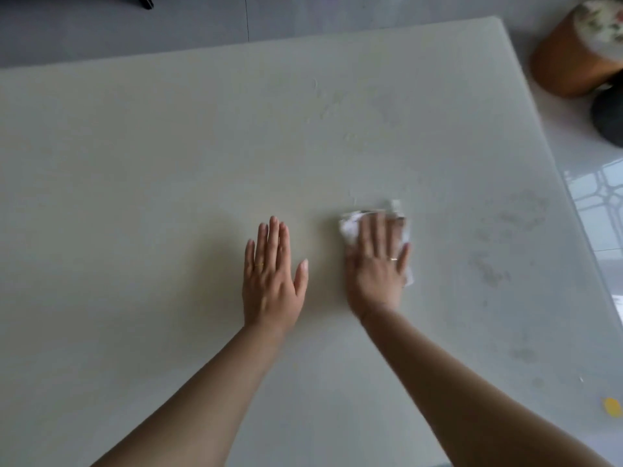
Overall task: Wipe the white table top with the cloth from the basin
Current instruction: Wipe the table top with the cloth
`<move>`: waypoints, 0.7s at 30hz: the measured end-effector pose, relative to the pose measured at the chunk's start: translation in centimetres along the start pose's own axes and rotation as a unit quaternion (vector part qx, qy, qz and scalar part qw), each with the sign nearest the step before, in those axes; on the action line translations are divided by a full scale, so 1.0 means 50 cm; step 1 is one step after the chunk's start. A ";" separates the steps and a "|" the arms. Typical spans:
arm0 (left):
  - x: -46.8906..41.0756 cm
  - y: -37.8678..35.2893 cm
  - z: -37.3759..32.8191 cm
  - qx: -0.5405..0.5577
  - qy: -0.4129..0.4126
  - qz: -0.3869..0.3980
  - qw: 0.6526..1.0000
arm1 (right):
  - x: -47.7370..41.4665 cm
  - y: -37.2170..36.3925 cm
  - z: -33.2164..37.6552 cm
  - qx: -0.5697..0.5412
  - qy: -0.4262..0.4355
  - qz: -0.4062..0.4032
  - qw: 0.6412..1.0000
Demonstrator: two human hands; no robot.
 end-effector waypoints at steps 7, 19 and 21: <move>-0.114 -0.020 0.011 -0.015 0.005 0.011 1.000 | -0.077 0.026 -0.058 0.058 0.266 0.040 0.961; -0.118 -0.036 0.022 -0.033 0.010 0.012 0.999 | -0.119 0.005 0.074 0.033 0.277 0.049 0.959; -0.117 -0.036 0.022 -0.033 0.008 0.019 0.999 | -0.169 0.026 0.022 0.054 0.296 0.037 0.953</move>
Point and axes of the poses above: each hand's wrist, its own x-axis away from the middle knuckle, its own y-axis out of the back of the hand, z = x × y, the point moved 2 cm from there along -x, towards the middle knuckle, and after that the axes turned 3 degrees about x, right-handed, at the moved point
